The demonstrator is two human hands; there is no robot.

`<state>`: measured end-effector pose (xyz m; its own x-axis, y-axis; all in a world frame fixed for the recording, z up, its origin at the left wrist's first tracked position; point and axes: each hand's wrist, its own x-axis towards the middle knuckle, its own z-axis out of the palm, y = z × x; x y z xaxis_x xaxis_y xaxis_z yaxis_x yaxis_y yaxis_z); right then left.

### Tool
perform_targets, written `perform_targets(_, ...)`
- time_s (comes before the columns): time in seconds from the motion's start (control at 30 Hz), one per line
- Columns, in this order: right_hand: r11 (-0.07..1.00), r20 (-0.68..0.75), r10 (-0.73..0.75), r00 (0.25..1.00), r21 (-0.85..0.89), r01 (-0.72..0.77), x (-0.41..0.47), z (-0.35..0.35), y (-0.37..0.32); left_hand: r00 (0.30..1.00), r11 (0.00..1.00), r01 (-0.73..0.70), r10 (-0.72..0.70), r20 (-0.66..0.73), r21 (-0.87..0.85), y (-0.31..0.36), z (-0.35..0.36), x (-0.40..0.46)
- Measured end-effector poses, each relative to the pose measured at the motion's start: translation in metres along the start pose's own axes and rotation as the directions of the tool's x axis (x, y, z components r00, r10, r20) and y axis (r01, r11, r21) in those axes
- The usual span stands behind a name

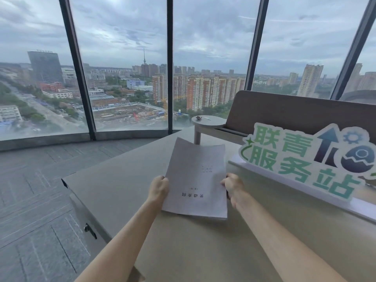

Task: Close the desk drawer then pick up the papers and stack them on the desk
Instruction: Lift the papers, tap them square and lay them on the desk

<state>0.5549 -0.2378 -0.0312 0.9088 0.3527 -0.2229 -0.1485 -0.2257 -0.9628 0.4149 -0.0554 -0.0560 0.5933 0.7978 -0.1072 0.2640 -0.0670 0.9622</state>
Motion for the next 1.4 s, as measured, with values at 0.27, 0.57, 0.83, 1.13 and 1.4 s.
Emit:
perform_targets(0.27, 0.998, 0.063, 0.049, 0.997, -0.047, -0.047, 0.054, 0.04, -0.004, 0.996, 0.985, 0.033, -0.019, -0.086, 0.169, 0.004, -0.009, 0.072)
perform_targets(0.57, 0.944, 0.04, -0.117, 0.992, -0.306, 0.123, 0.109, 0.06, -0.012, 0.991, 0.926, -0.027, 0.073, -0.109, 0.377, 0.026, 0.001, 0.139)
perform_targets(0.83, 0.945, 0.107, -0.097, 0.99, -0.303, 0.126, 0.153, 0.071, -0.025, 0.997, 0.908, -0.027, 0.052, -0.049, 0.419, 0.033, 0.001, 0.204)
perform_targets(1.13, 0.96, 0.108, -0.108, 0.988, -0.247, 0.132, 0.174, 0.088, -0.017, 0.99, 0.842, -0.091, 0.135, -0.044, 0.531, 0.034, -0.002, 0.23)
perform_targets(1.4, 0.919, 0.079, -0.144, 0.986, -0.359, 0.163, 0.172, 0.094, -0.024, 0.977, 0.702, -0.115, 0.208, -0.048, 0.703, 0.036, 0.009, 0.235)
